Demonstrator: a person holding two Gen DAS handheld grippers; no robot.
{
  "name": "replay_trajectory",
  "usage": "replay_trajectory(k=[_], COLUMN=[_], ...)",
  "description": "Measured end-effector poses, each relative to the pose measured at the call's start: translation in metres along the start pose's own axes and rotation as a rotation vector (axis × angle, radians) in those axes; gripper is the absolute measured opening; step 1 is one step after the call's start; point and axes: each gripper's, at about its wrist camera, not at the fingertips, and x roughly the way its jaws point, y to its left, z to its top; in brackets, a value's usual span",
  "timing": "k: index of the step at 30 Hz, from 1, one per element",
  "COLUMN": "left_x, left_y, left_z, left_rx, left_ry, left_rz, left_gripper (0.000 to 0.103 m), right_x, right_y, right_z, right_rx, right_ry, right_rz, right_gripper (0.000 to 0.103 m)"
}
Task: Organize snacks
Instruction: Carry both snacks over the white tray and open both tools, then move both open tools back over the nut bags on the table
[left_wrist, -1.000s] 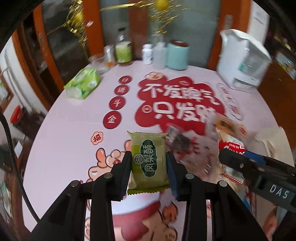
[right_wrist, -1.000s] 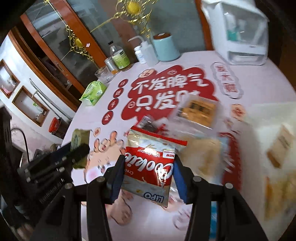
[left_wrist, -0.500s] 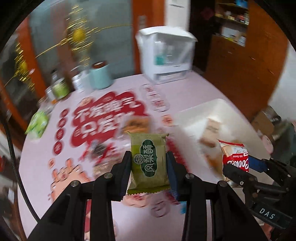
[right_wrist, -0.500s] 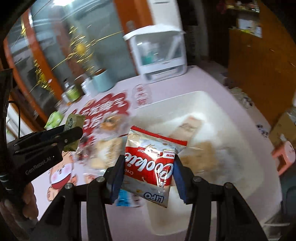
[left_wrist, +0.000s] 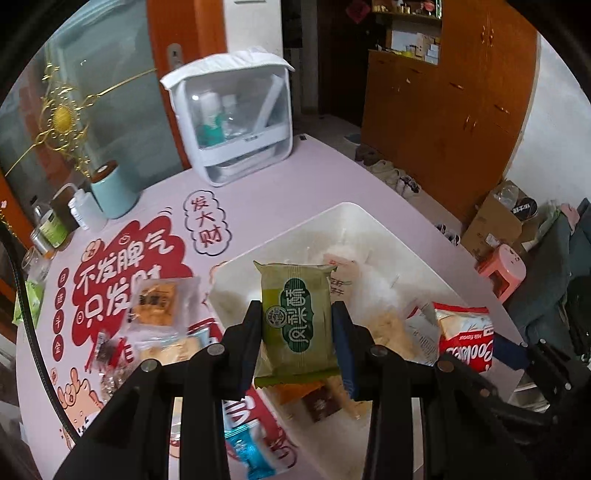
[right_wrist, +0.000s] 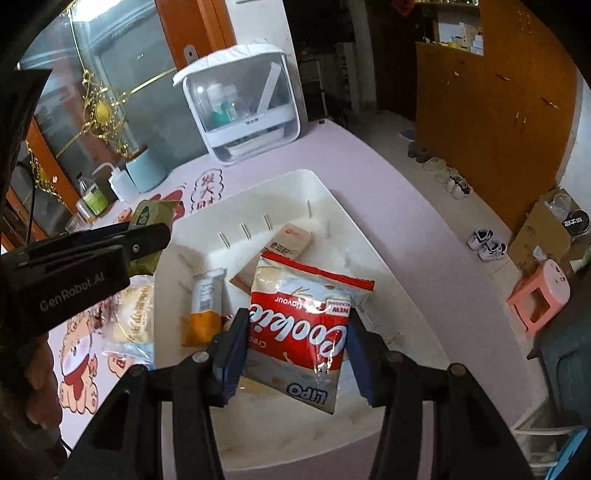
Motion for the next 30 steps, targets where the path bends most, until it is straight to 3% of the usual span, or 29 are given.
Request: replay_trajectory(k=[4, 6, 7, 9, 10, 15, 30], left_x=[0.018, 0.026, 0.03, 0.031, 0.03, 0.024, -0.014], left_y=[-0.013, -0.014, -0.015, -0.015, -0.015, -0.007, 0.042], left_z=[0.0, -0.001, -0.002, -0.005, -0.005, -0.007, -0.028], left_rx=[0.012, 0.014, 0.015, 0.021, 0.022, 0.04, -0.001], left_ry=[0.038, 0.061, 0.073, 0.075, 0.062, 0.029, -0.01], left_rz=[0.018, 0.029, 0.037, 0.065, 0.082, 0.134, 0.154], left_gripper=[0.036, 0.041, 0.047, 0.083, 0.084, 0.085, 0.085], right_x=[0.011, 0.016, 0.017, 0.017, 0.017, 0.015, 0.0], right_y=[-0.004, -0.005, -0.005, -0.004, -0.003, 0.01, 0.073], right_z=[-0.001, -0.001, 0.0, 0.001, 0.001, 0.003, -0.004], right_rx=[-0.004, -0.008, -0.01, -0.012, -0.014, -0.036, -0.08], right_ry=[0.038, 0.05, 0.051, 0.047, 0.046, 0.037, 0.006], right_rz=[-0.004, -0.018, -0.018, -0.01, -0.005, 0.022, 0.046], right_gripper=[0.053, 0.062, 0.065, 0.071, 0.071, 0.071, 0.071])
